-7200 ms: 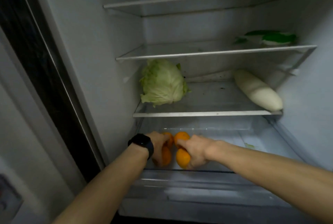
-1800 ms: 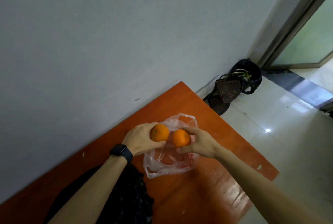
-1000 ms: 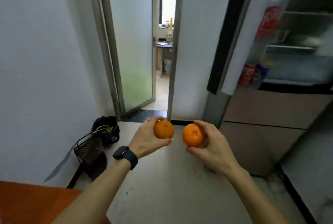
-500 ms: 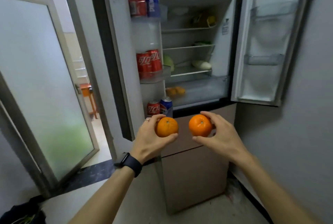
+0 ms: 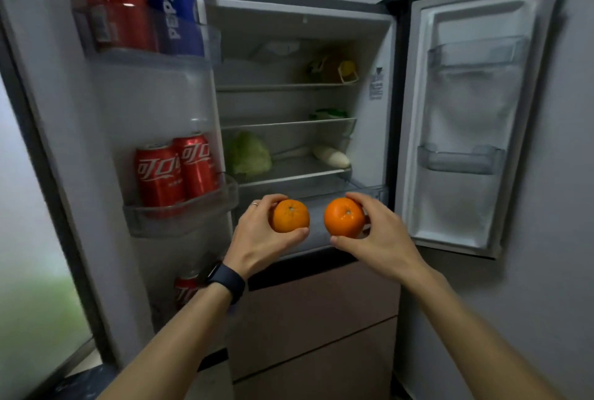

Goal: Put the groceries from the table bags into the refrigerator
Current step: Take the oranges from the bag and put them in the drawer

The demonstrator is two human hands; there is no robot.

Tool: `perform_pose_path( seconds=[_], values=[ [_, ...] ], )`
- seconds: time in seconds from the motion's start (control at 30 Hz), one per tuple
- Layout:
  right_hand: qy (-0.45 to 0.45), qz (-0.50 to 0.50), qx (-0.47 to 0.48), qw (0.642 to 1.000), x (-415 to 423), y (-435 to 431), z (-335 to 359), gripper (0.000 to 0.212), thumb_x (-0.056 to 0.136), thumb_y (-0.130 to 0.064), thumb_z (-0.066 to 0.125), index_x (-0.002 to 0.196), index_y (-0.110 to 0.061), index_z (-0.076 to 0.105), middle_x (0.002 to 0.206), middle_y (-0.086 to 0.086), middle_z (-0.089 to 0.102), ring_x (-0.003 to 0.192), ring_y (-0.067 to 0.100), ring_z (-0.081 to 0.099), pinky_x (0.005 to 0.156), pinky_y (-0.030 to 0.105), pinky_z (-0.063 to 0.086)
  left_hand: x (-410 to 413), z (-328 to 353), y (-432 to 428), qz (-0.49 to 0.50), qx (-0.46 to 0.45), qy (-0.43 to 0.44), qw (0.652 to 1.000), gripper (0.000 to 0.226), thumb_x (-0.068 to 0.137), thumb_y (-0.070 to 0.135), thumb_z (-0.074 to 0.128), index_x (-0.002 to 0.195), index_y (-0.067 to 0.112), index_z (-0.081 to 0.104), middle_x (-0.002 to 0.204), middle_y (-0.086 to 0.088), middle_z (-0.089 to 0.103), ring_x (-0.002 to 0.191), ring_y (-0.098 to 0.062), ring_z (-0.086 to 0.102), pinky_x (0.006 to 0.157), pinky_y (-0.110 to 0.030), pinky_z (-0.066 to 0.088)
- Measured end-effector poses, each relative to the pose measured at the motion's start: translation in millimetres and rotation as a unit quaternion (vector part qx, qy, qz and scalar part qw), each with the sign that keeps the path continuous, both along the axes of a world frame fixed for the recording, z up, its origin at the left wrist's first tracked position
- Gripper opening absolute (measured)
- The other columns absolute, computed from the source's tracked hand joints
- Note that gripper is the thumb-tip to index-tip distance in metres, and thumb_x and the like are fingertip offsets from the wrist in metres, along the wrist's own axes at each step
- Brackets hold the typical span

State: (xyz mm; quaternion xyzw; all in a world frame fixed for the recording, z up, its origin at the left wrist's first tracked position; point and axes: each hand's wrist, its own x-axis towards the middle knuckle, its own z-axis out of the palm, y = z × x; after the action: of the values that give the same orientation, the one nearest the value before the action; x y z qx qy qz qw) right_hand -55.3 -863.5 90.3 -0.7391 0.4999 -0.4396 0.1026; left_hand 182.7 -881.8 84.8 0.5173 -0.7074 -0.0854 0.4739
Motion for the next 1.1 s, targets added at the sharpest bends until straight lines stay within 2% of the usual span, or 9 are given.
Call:
perform_pose_path(
  seconds=[0.2,0.33,0.5,0.63,0.77,0.87,0.93,1.0,1.1],
  values=[
    [-0.011,-0.006,-0.015,1.000,-7.9,-86.9,13.8,0.082,0.075,-0.039,0.083,0.143,-0.034,0.038,0.132,-0.011,0.046,0.116,0.015,0.052,0.098,0.041,0.050,-21.6,19.9,-89.5,0.015,-0.002,0.010,1.000,0.066,0.064,0.054,0.083,0.119,0.040,0.051,0.113,0.011,0.054,0.103,-0.013,0.057,0.088,-0.037,0.054],
    [0.017,0.000,-0.008,1.000,-12.4,-150.2,22.9,0.083,0.076,-0.039,0.082,0.144,-0.032,0.035,0.138,-0.006,0.046,0.119,0.016,0.050,0.096,0.033,0.045,-27.6,25.8,-149.7,0.047,0.019,0.018,0.999,0.067,0.062,0.052,0.086,0.118,0.036,0.053,0.114,0.008,0.057,0.103,-0.014,0.058,0.089,-0.041,0.054],
    [0.074,0.020,0.028,0.997,-14.6,-241.1,32.9,0.079,0.072,-0.049,0.081,0.137,-0.033,0.038,0.133,-0.003,0.050,0.115,0.020,0.053,0.096,0.041,0.048,-16.0,29.9,-217.5,0.109,0.103,-0.048,0.987,0.073,0.060,0.065,0.080,0.120,0.033,0.053,0.111,0.009,0.061,0.100,-0.015,0.060,0.086,-0.041,0.056],
    [0.135,0.077,0.087,0.984,-4.2,-312.9,36.6,0.080,0.066,-0.062,0.080,0.132,-0.033,0.044,0.126,-0.005,0.055,0.111,0.018,0.056,0.092,0.042,0.052,-2.0,25.1,-265.8,0.153,0.174,-0.108,0.967,0.074,0.060,0.065,0.080,0.121,0.032,0.054,0.112,0.007,0.062,0.100,-0.016,0.060,0.085,-0.041,0.056],
    [0.302,0.093,0.146,0.938,14.3,-385.7,32.3,0.087,0.058,-0.069,0.078,0.129,-0.029,0.049,0.120,-0.001,0.058,0.105,0.023,0.058,0.088,0.042,0.053,4.1,23.8,-315.6,0.135,0.280,-0.219,0.925,0.081,0.062,0.062,0.083,0.129,0.028,0.053,0.122,0.002,0.062,0.108,-0.018,0.059,0.091,-0.038,0.054],
    [0.417,0.117,0.209,0.877,29.3,-431.9,19.6,0.075,0.056,-0.061,0.083,0.115,-0.020,0.061,0.104,0.004,0.068,0.088,0.021,0.064,0.077,0.036,0.058,-6.8,18.2,-352.8,0.120,0.336,-0.294,0.887,0.082,0.064,0.061,0.083,0.131,0.021,0.057,0.126,-0.001,0.063,0.112,-0.020,0.059,0.094,-0.033,0.051],
    [0.441,0.142,0.298,0.835,37.4,-456.7,11.0,0.065,0.060,-0.050,0.087,0.108,-0.012,0.068,0.089,0.008,0.072,0.072,0.020,0.066,0.067,0.031,0.060,-15.5,12.5,-376.8,0.114,0.369,-0.324,0.864,0.082,0.064,0.060,0.083,0.132,0.021,0.059,0.127,-0.002,0.063,0.114,-0.021,0.059,0.093,-0.031,0.051],
    [0.447,0.152,0.363,0.803,43.1,-476.0,4.7,0.061,0.065,-0.041,0.088,0.111,-0.007,0.067,0.088,0.007,0.070,0.072,0.020,0.066,0.072,0.032,0.061,-21.3,5.3,-398.4,0.107,0.390,-0.336,0.851,0.082,0.064,0.060,0.084,0.132,0.022,0.058,0.129,-0.002,0.062,0.115,-0.022,0.058,0.091,-0.029,0.051],
    [0.476,0.135,0.354,0.793,49.3,-499.0,-7.4,0.055,0.070,-0.040,0.086,0.110,-0.009,0.064,0.090,0.005,0.068,0.075,0.021,0.067,0.074,0.032,0.059,-26.9,-7.1,-425.9,0.099,0.401,-0.345,0.843,0.081,0.069,0.057,0.081,0.135,0.019,0.053,0.133,-0.004,0.058,0.118,-0.024,0.056,0.091,-0.030,0.048]
  ],
)
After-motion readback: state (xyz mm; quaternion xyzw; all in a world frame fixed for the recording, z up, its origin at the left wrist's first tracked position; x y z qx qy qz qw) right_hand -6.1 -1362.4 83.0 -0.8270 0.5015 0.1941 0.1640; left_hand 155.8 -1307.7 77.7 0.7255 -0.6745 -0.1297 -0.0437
